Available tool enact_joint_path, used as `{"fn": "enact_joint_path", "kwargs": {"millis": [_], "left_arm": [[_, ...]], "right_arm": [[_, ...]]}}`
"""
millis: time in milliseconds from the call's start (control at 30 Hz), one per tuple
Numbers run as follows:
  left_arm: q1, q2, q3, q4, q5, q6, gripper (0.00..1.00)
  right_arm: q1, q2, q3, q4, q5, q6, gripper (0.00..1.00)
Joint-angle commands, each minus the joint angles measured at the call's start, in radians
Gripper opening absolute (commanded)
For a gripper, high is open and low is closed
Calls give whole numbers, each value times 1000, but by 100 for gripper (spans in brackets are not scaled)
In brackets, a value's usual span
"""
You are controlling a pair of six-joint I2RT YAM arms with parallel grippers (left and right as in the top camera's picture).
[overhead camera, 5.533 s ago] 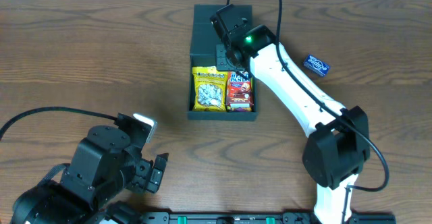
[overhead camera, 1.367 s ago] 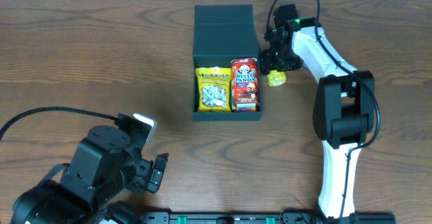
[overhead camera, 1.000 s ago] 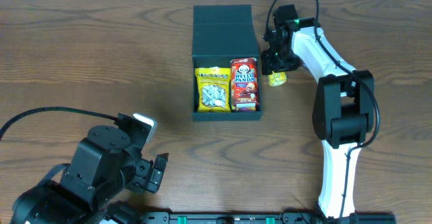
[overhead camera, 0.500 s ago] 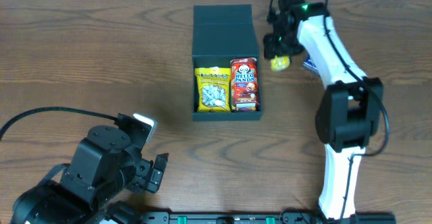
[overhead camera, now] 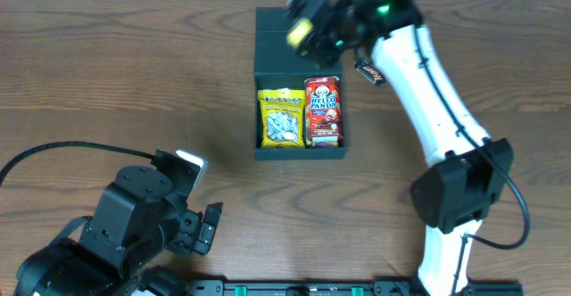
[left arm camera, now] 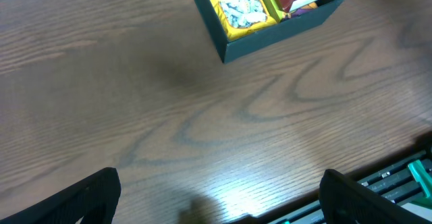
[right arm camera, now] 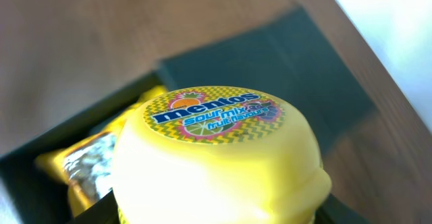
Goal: Pack container
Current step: 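Carry the Mentos bottle into the black box and release it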
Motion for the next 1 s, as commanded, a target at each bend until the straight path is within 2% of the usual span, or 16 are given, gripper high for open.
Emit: {"fn": "enact_joint_path", "kwargs": {"millis": [0,100,667,700,733,800,867,967], "left_arm": [[2,0,4,-3,3,-8,95],[2,0,4,-3,3,-8,95],[2,0,4,-3,3,-7,95],[2,0,4,-3,3,-7,95],[2,0,4,-3,3,-7,95],[2,0,4,-3,3,-8,95],[2,0,4,-3,3,-7,95],[2,0,4,-3,3,-7,95]], "right_arm": [[60,8,-10,-10,-46,-283,1],[105,39,-12,-39,-18,-399,1],[121,228,-12,-58,74,-401,2],[120,231,-12,-57,84,-401,6],[120,231,-12,-55,95,-401,15],[120,231,-12,-49,114,-400,49],[120,231,-12,-48,123,-400,98],[120,230,-11,-50,122,-375,99]]}}
